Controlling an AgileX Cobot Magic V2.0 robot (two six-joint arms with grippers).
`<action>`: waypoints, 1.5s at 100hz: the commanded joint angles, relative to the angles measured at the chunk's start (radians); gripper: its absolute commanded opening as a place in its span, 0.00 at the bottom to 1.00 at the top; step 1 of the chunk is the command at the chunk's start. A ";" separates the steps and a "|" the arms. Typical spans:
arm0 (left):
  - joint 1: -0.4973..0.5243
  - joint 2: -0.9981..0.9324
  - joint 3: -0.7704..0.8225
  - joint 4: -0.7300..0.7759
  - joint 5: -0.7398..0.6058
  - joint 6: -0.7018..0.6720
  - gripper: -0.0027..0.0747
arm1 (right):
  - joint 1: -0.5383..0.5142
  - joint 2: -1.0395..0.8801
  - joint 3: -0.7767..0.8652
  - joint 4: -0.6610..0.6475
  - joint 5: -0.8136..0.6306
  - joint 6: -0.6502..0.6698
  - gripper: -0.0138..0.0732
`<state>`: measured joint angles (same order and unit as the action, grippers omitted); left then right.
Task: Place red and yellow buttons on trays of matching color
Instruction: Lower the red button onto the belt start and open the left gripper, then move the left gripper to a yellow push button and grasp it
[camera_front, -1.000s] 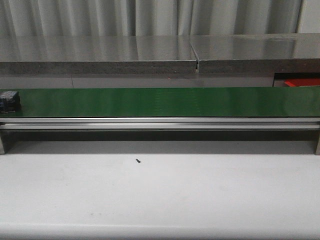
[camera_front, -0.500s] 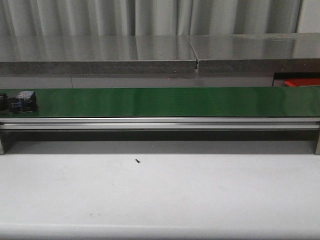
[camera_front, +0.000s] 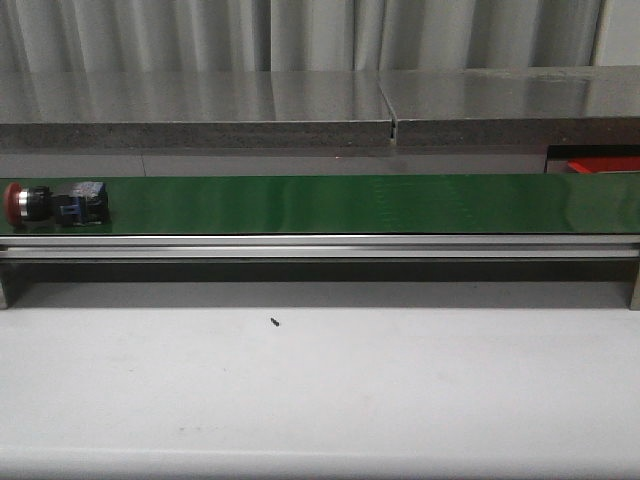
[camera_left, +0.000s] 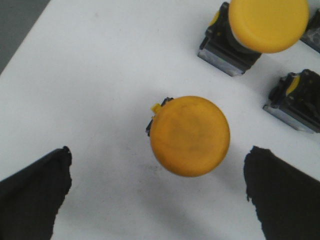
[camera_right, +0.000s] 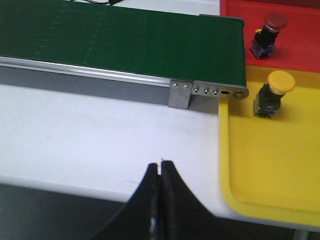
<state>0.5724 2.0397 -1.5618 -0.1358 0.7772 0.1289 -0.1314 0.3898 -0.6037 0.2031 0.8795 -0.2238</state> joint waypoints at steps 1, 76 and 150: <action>0.000 -0.043 -0.028 -0.039 -0.063 0.011 0.89 | 0.000 0.008 -0.024 0.008 -0.057 -0.008 0.08; 0.000 0.010 -0.099 -0.065 -0.085 0.011 0.14 | 0.000 0.008 -0.024 0.008 -0.057 -0.008 0.08; -0.299 -0.306 -0.116 -0.133 0.107 0.011 0.01 | 0.000 0.008 -0.024 0.008 -0.057 -0.008 0.08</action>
<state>0.3286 1.8047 -1.6474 -0.2475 0.9090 0.1421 -0.1314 0.3898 -0.6037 0.2031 0.8817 -0.2238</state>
